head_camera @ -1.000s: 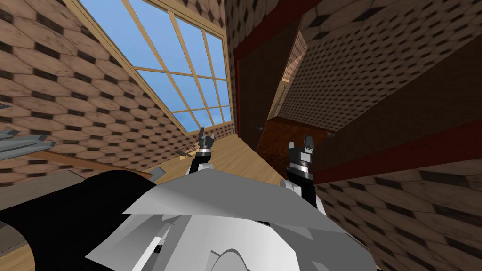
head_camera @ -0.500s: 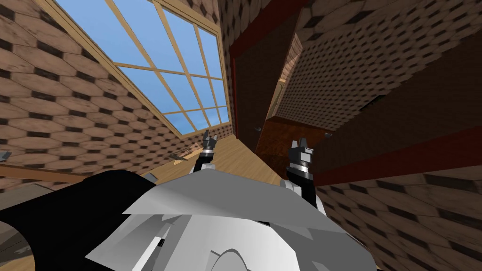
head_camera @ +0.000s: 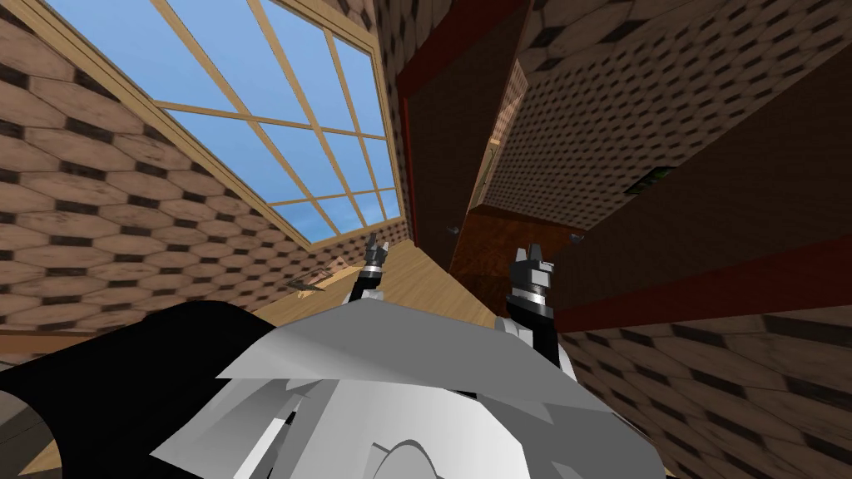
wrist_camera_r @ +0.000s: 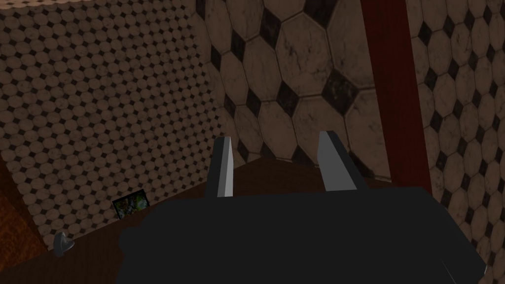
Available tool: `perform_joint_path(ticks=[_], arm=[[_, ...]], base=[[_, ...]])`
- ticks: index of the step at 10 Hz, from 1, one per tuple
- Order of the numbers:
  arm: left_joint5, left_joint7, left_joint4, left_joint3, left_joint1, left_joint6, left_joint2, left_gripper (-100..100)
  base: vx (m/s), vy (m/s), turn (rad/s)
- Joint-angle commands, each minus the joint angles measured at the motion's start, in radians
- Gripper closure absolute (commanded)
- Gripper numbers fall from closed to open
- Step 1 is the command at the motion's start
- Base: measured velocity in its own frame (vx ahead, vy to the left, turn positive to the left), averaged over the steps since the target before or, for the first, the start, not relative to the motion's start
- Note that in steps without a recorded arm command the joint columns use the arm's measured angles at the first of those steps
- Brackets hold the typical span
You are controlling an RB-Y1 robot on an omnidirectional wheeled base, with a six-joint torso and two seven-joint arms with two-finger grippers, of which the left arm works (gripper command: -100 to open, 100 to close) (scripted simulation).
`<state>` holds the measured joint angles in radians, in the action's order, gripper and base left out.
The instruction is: Push the door open
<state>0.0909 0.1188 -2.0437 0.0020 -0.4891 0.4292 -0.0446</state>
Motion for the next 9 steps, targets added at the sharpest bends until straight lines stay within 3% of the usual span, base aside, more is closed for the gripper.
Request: perform_joint_path(ticks=[1,9], arm=[[-0.005,-0.003,0.037,-0.011,0.013,0.012,-0.004,-100],[-0.025,-0.012,0.215,-0.066,0.069,0.064,-0.027,-100]], base=[[0.079,0.007,-0.076],[0.101,0.007,-0.084]])
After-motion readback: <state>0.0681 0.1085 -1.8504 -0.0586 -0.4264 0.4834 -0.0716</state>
